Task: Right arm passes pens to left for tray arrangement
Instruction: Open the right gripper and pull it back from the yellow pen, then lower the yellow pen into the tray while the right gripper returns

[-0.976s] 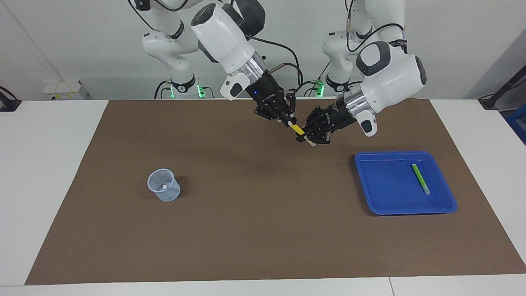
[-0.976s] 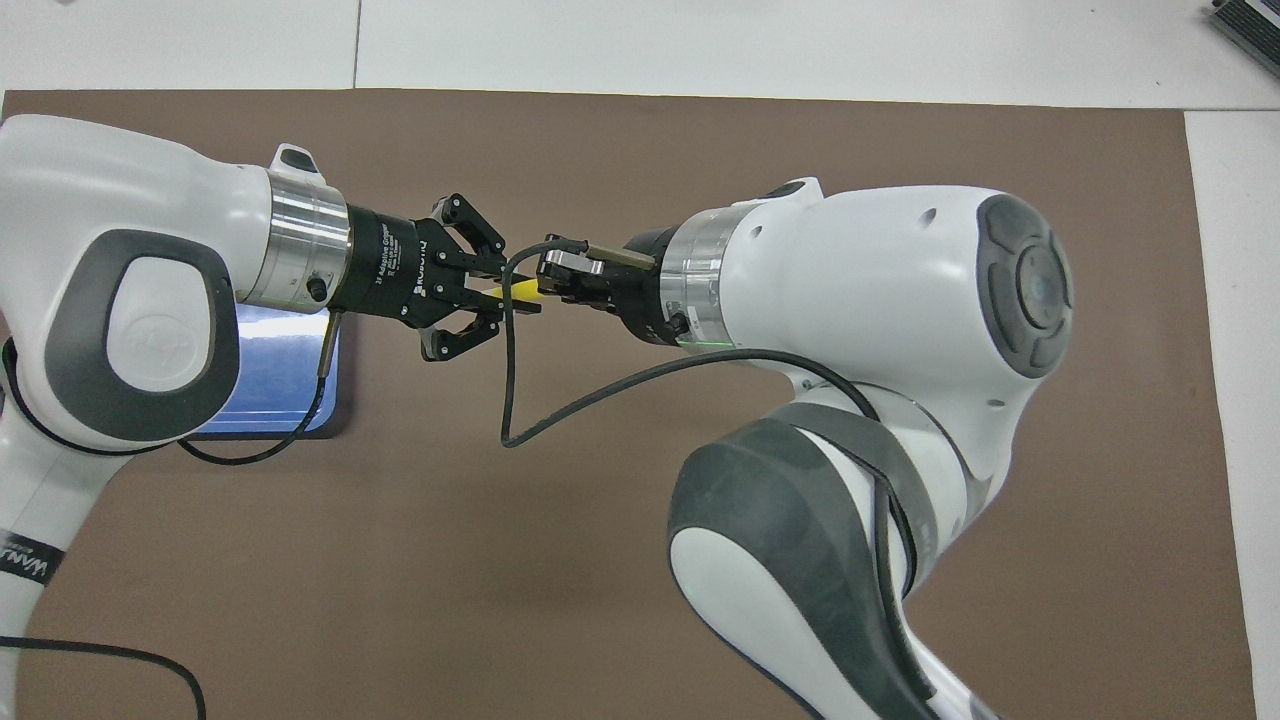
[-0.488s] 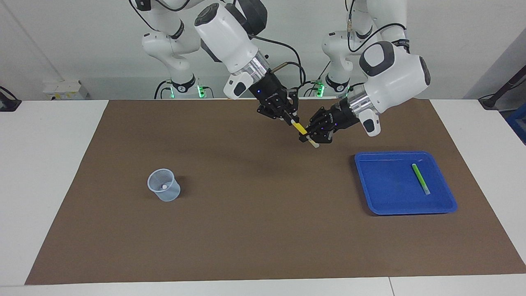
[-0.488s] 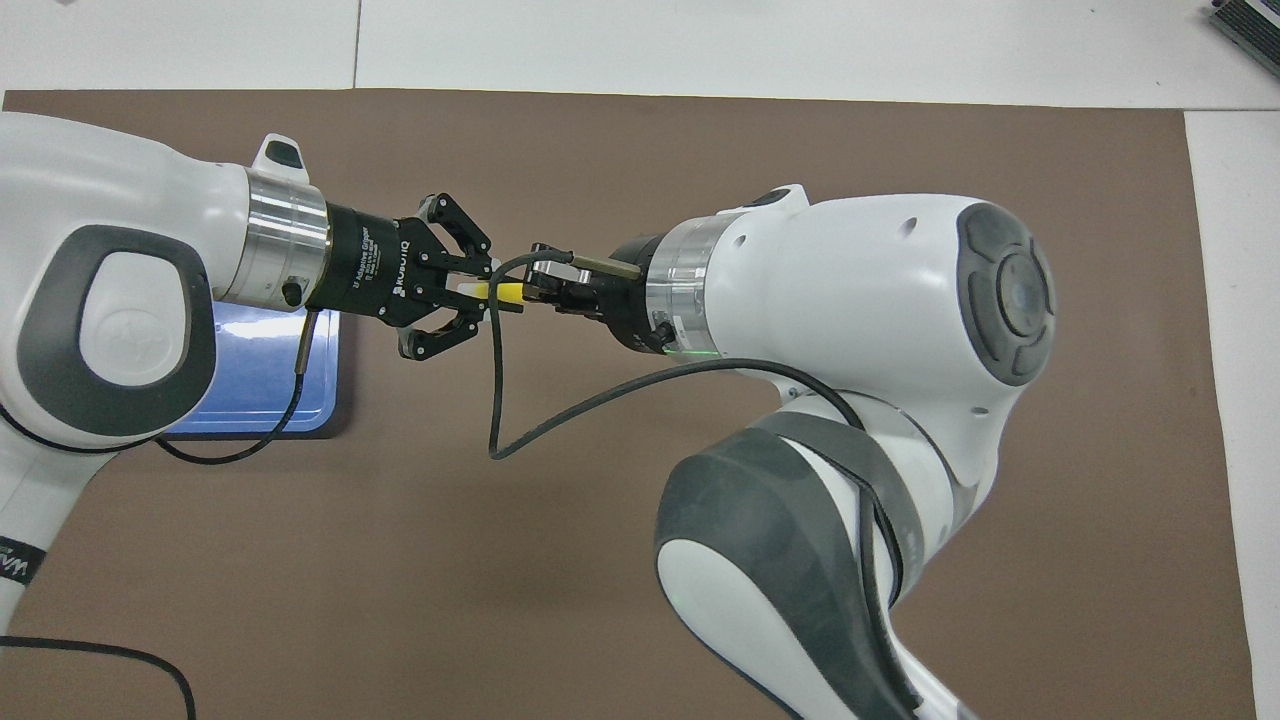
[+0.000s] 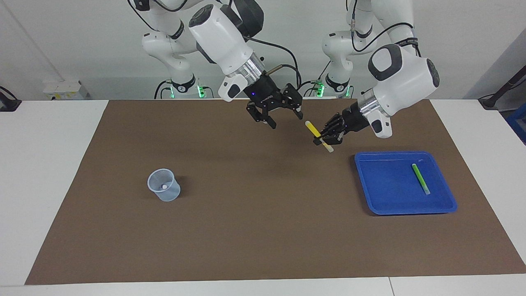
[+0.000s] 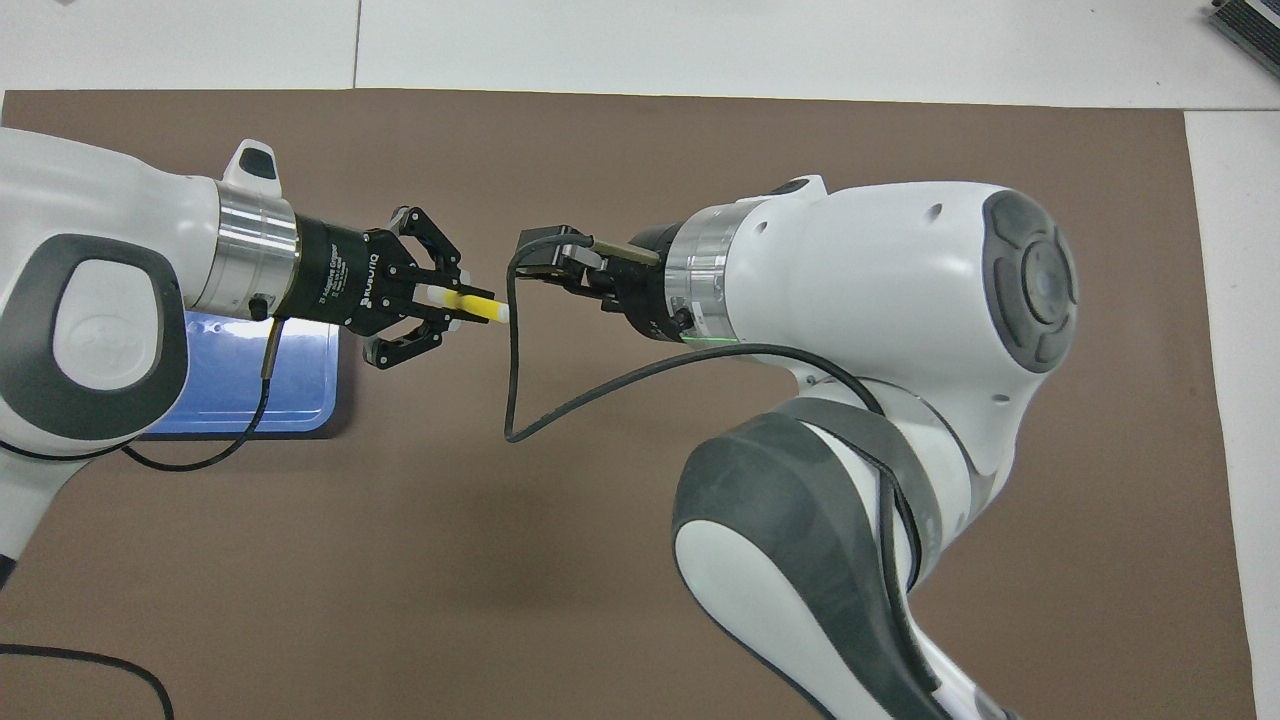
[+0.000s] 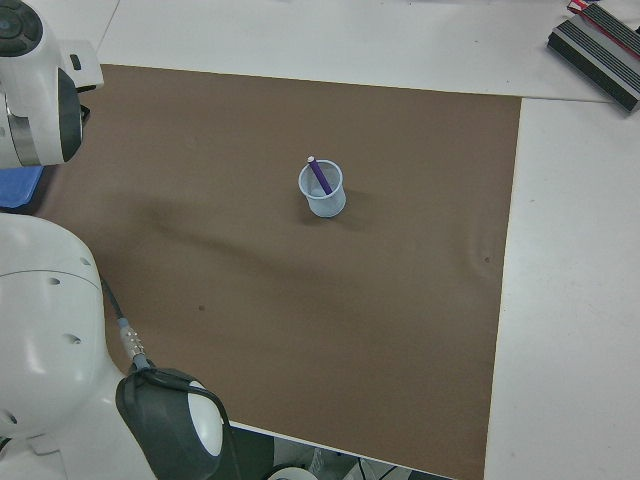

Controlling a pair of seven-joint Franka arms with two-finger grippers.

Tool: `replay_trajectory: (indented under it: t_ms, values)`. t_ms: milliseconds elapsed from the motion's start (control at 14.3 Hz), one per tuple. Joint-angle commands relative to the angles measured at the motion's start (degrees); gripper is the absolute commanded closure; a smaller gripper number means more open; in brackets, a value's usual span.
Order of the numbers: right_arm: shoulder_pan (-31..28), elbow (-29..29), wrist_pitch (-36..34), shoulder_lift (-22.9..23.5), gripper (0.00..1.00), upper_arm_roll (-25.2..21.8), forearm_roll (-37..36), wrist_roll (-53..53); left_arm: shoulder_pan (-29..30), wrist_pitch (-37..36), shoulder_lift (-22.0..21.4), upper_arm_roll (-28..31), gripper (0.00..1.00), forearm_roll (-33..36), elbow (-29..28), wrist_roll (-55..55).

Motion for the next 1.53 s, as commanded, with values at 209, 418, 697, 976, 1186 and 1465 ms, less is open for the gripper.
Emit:
replay_trajectory:
  t_ms: [209, 418, 697, 976, 1186, 1465]
  values:
    - [-5.05, 0.53, -4.19, -1.69, 0.00, 0.15, 0.07, -4.34, 4.92, 0.01, -2.48, 0.12, 1.00, 14.11, -3.90, 28.02]
    - [-8.74, 0.53, -8.40, -2.40, 0.00, 0.14, 0.07, -9.24, 8.52, 4.22, -2.39, 0.12, 1.00, 17.30, -6.80, 42.61]
    - [-16.20, 0.35, -16.22, -2.93, 0.00, 0.14, 0.07, -22.50, 10.37, 7.92, -2.13, 0.12, 1.00, 19.91, -8.65, 50.19]
    - [-22.63, 0.35, -23.52, -3.45, 0.00, 0.14, -3.96, -35.52, 11.78, 10.21, -1.34, 0.12, 1.00, 23.89, -8.65, 55.74]
    - [-24.48, 0.53, -27.83, -4.24, 0.00, 0.14, -8.45, -40.72, 12.65, 11.26, -0.03, 0.12, 1.00, 23.89, -8.57, 58.81]
    - [-24.75, 1.84, -32.75, -4.51, 0.00, 0.06, -11.61, -41.43, 14.24, 12.76, 2.26, 0.12, 1.00, 25.28, -7.60, 63.65]
